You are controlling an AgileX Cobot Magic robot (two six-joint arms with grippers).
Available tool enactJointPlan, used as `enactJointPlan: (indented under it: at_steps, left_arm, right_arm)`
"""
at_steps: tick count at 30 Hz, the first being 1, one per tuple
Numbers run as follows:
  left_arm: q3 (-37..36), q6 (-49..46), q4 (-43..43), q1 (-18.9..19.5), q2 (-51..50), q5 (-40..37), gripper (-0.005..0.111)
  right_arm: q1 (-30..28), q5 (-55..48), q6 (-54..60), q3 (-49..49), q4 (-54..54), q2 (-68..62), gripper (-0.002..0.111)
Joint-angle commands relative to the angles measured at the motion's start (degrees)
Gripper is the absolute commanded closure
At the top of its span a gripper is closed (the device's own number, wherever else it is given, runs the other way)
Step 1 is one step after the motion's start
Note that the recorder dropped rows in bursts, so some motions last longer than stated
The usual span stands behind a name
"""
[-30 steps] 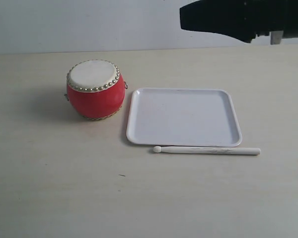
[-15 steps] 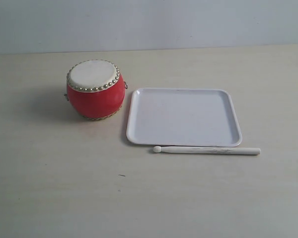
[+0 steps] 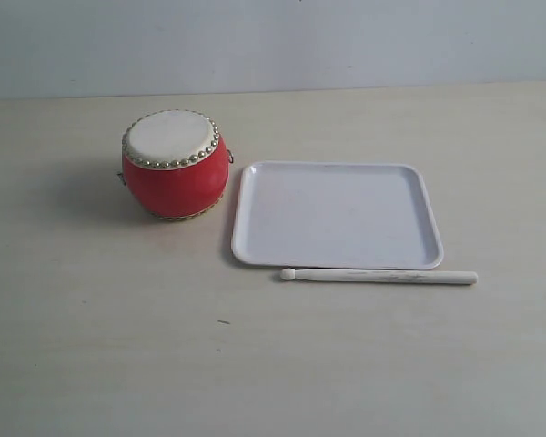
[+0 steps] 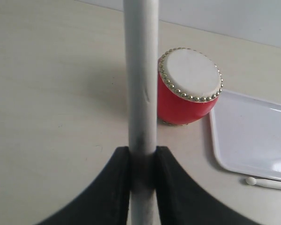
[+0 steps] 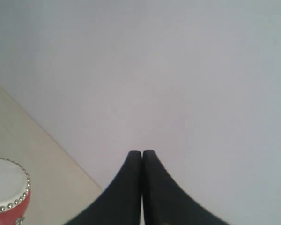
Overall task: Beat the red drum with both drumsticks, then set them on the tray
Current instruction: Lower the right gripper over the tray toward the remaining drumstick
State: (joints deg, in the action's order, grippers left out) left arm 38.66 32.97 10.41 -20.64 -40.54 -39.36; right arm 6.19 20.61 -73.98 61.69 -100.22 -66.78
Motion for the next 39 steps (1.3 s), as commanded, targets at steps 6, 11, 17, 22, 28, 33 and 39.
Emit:
enactJointPlan:
  at_steps: [6, 11, 17, 22, 28, 33, 39]
  left_arm:
    - [-0.1, -0.3, -0.1, 0.1, 0.3, 0.5, 0.107]
    - [-0.1, -0.3, -0.1, 0.1, 0.3, 0.5, 0.107]
    - [-0.1, -0.3, -0.1, 0.1, 0.3, 0.5, 0.107]
    - [-0.1, -0.3, -0.1, 0.1, 0.3, 0.5, 0.107]
    - [-0.1, -0.3, -0.1, 0.1, 0.3, 0.5, 0.107]
    - [-0.1, -0.3, -0.1, 0.1, 0.3, 0.5, 0.107]
    - [-0.1, -0.3, -0.1, 0.1, 0.3, 0.5, 0.107]
  right_arm:
    - [3.9, 5.0, -8.5, 4.0, 0.3, 10.8, 0.108]
    - [4.0, 5.8, -11.7, 4.0, 0.3, 13.0, 0.108]
    - [4.0, 8.4, -11.7, 4.0, 0.3, 14.3, 0.108]
    - [4.0, 9.7, -9.0, 3.0, 2.2, 14.4, 0.108]
    - [4.1, 8.3, 18.3, -3.4, 29.7, 14.4, 0.108]
    - [9.1, -16.4, 49.5, -8.1, 49.6, 14.1, 0.108]
    - [16.1, -59.7, 104.9, -5.0, 81.9, 7.9, 0.108]
